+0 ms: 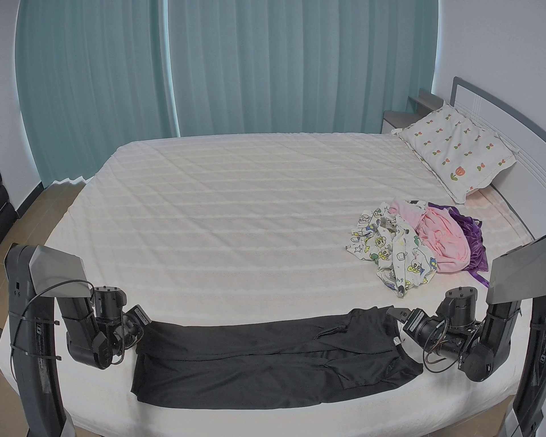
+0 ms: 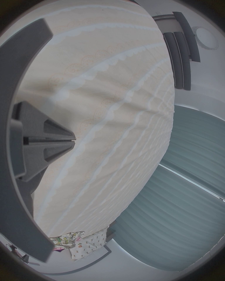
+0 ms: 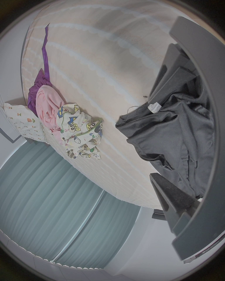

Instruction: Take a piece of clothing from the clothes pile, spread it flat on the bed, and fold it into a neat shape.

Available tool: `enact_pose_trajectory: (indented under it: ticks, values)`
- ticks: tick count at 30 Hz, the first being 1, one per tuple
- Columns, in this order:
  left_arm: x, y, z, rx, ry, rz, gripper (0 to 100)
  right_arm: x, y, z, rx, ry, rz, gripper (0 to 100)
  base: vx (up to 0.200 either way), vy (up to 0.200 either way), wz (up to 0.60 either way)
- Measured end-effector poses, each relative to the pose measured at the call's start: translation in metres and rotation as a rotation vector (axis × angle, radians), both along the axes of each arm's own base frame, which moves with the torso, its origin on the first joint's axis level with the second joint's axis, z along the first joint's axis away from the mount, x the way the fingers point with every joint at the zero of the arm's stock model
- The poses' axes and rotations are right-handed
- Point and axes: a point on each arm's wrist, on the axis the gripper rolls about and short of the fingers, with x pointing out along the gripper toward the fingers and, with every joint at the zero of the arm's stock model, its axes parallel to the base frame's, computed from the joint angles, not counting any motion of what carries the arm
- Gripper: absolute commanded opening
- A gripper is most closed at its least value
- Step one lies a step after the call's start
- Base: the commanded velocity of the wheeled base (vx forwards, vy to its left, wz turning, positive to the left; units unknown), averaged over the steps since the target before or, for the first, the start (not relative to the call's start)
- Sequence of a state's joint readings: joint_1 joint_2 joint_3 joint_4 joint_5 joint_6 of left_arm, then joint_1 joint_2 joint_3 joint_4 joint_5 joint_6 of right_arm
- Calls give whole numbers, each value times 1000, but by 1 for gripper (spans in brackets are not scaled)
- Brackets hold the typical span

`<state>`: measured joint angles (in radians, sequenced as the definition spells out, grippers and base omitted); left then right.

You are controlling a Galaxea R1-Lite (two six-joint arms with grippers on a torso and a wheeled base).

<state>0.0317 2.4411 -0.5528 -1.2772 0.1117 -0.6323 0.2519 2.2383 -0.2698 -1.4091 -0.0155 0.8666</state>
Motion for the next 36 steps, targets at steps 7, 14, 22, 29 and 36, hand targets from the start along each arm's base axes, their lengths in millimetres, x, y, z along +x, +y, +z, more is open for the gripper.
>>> enact_pose_trajectory:
  ticks: [7, 14, 22, 29, 36]
  values:
    - [0, 0, 0, -9, 0, 6, 0, 18, 3, 1, 17, -20, 18, 100, 0, 0, 0]
    - [0, -1, 0, -11, -1, 5, 0, 43, 12, -2, 31, 3, 102, 100, 0, 0, 0]
    - [-1, -1, 0, -11, 2, 3, 0, 51, 46, -3, 34, 9, 260, 100, 0, 0, 0]
    - [-2, -2, 0, -12, 3, 2, 0, 57, 80, -12, 18, 71, 351, 100, 0, 0, 0]
    - [-2, -2, 0, -12, 4, 3, 0, 64, 104, -18, -11, 106, 405, 100, 0, 0, 0]
